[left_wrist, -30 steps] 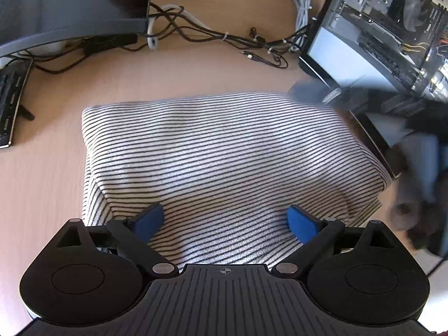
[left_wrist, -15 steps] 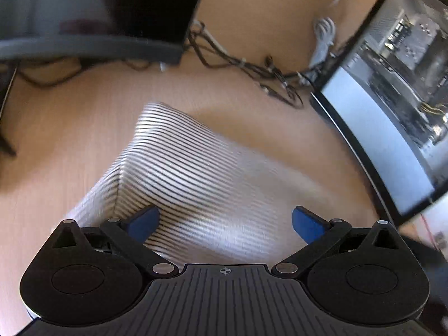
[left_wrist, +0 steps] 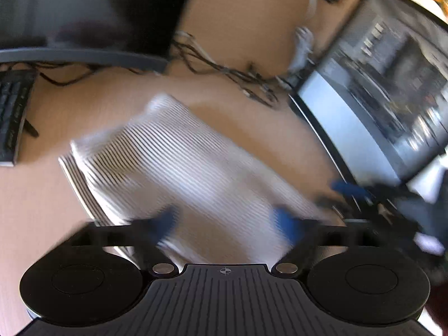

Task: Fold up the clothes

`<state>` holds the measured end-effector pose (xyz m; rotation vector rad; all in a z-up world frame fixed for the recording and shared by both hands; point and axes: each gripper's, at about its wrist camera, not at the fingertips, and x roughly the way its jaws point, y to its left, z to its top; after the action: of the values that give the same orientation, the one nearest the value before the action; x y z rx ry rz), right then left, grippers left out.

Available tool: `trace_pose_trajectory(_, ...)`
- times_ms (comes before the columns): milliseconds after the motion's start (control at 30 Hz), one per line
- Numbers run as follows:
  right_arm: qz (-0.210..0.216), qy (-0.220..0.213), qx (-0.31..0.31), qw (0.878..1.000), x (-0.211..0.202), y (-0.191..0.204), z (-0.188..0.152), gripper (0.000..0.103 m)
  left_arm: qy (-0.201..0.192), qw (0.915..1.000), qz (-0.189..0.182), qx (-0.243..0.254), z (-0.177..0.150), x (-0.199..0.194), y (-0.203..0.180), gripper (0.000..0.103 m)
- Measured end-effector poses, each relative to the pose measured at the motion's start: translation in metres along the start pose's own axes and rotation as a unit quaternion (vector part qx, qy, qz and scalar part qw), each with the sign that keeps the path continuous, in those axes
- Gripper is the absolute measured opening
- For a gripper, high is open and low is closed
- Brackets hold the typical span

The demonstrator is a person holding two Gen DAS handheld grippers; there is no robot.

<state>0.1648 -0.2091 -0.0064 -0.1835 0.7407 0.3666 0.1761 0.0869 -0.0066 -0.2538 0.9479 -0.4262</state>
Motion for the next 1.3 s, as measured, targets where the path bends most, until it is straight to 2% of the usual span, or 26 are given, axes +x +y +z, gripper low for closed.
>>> trace_pose_trajectory(67,-0.013,0.019,-0.018,1.000,0.017,0.000,-0.005,0.046,0.025,0.9997,-0.005,0.004,-0.013,0.007,-0.005,0.046)
trace_pose_trajectory(133,-0.025,0.027,-0.044,0.998,0.026,0.005,-0.015,0.046,0.041,0.9988,0.012,0.024,-0.024,0.019,-0.009,0.046)
trace_pose_trajectory(233,-0.044,0.013,-0.063,0.997,0.024,0.014,-0.024,0.046,0.036,0.9986,0.012,0.037,-0.022,0.027,-0.005,0.046)
trace_pose_trajectory(400,-0.048,0.018,-0.049,0.997,0.011,0.019,-0.035,0.046,0.027,0.9971,0.019,0.069,-0.006,0.037,0.000,0.046)
trace_pose_trajectory(467,-0.042,0.021,-0.046,0.998,0.000,0.030,-0.044,0.046,0.019,0.9958,0.029,0.085,0.001,0.043,0.001,0.047)
trace_pose_trajectory(633,-0.002,0.030,-0.043,0.999,-0.021,0.061,-0.056,0.047,0.010,0.9922,0.046,0.115,0.019,0.059,-0.003,0.060)
trace_pose_trajectory(700,0.003,0.031,-0.057,0.998,-0.026,0.071,-0.056,0.052,0.010,0.9918,0.050,0.117,0.023,0.060,-0.004,0.061)
trace_pose_trajectory(800,0.012,0.006,-0.068,0.998,-0.039,0.075,-0.042,0.066,-0.003,0.9940,0.053,0.095,0.025,0.047,0.004,0.076)
trace_pose_trajectory(900,0.048,-0.022,-0.087,0.995,-0.047,0.084,-0.026,0.077,-0.017,0.9954,0.060,0.072,0.022,0.028,0.021,0.078)
trace_pose_trajectory(967,0.069,-0.028,-0.111,0.991,-0.043,0.094,-0.018,0.078,-0.022,0.9947,0.073,0.070,0.018,0.018,0.031,0.079)
trace_pose_trajectory(1033,0.073,-0.020,-0.138,0.988,-0.031,0.109,-0.017,0.078,-0.027,0.9931,0.085,0.076,0.012,0.006,0.040,0.079)
trace_pose_trajectory(1200,0.100,-0.009,-0.137,0.985,-0.015,0.129,-0.008,0.078,-0.043,0.9895,0.096,0.099,-0.006,-0.029,0.053,0.090)
trace_pose_trajectory(1300,0.115,-0.008,-0.168,0.979,-0.014,0.145,-0.010,0.078,-0.042,0.9894,0.106,0.089,-0.015,-0.043,0.066,0.093)
